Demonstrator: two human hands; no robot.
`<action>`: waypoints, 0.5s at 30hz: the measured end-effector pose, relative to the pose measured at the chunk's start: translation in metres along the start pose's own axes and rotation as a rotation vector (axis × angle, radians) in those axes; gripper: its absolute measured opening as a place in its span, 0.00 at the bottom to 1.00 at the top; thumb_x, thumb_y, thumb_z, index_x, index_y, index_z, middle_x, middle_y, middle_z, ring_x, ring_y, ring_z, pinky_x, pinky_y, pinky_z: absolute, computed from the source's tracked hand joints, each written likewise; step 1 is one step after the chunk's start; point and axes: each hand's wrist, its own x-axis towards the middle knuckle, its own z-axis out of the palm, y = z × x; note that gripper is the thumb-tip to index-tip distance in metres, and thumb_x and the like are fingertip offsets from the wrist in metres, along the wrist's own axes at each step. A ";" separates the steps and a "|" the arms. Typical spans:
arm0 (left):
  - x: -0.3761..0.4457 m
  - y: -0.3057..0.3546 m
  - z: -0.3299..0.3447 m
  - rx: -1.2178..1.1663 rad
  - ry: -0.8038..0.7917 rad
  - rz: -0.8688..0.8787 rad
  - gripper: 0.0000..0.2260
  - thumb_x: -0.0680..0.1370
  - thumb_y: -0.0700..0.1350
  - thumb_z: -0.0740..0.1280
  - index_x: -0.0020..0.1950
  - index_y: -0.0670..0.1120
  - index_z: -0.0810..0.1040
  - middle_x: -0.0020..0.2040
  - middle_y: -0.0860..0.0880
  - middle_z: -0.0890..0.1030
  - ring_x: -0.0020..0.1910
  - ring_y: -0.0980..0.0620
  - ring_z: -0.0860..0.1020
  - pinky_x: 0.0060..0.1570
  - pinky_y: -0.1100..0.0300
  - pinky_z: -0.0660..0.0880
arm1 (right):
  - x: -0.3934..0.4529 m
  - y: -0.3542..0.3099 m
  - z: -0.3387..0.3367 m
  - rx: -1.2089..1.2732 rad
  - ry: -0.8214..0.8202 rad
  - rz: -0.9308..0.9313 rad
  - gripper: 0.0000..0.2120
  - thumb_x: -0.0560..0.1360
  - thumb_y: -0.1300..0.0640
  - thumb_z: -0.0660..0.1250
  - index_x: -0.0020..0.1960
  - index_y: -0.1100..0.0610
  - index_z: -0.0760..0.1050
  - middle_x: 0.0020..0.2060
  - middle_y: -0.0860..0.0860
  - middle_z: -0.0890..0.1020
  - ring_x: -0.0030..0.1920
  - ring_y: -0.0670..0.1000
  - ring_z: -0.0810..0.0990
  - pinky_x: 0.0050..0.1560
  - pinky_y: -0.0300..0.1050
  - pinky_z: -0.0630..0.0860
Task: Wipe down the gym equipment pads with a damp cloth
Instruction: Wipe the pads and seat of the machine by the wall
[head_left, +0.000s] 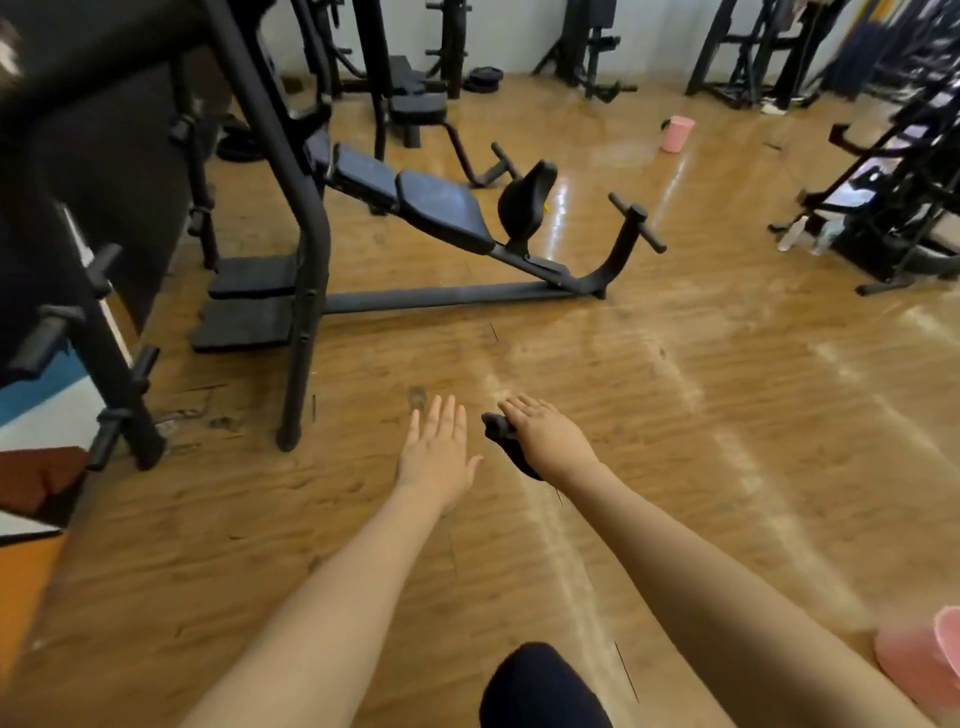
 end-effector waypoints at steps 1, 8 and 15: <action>0.018 0.001 -0.004 0.007 0.008 -0.001 0.31 0.83 0.57 0.48 0.78 0.41 0.41 0.79 0.44 0.41 0.77 0.46 0.40 0.74 0.49 0.40 | 0.016 0.011 -0.003 0.005 0.015 -0.011 0.23 0.81 0.52 0.52 0.74 0.60 0.57 0.73 0.54 0.62 0.74 0.52 0.57 0.71 0.43 0.53; 0.185 0.026 -0.050 -0.011 0.052 -0.072 0.30 0.83 0.58 0.47 0.78 0.42 0.42 0.79 0.44 0.42 0.77 0.46 0.40 0.74 0.48 0.41 | 0.141 0.138 -0.014 0.016 0.015 -0.032 0.23 0.81 0.54 0.52 0.75 0.58 0.54 0.74 0.53 0.59 0.75 0.50 0.54 0.72 0.43 0.50; 0.344 0.065 -0.102 -0.099 0.049 -0.148 0.30 0.83 0.57 0.48 0.79 0.42 0.44 0.79 0.44 0.44 0.77 0.46 0.41 0.74 0.48 0.41 | 0.272 0.257 -0.058 0.011 -0.041 -0.109 0.27 0.80 0.46 0.54 0.74 0.58 0.57 0.74 0.54 0.61 0.74 0.52 0.56 0.73 0.45 0.53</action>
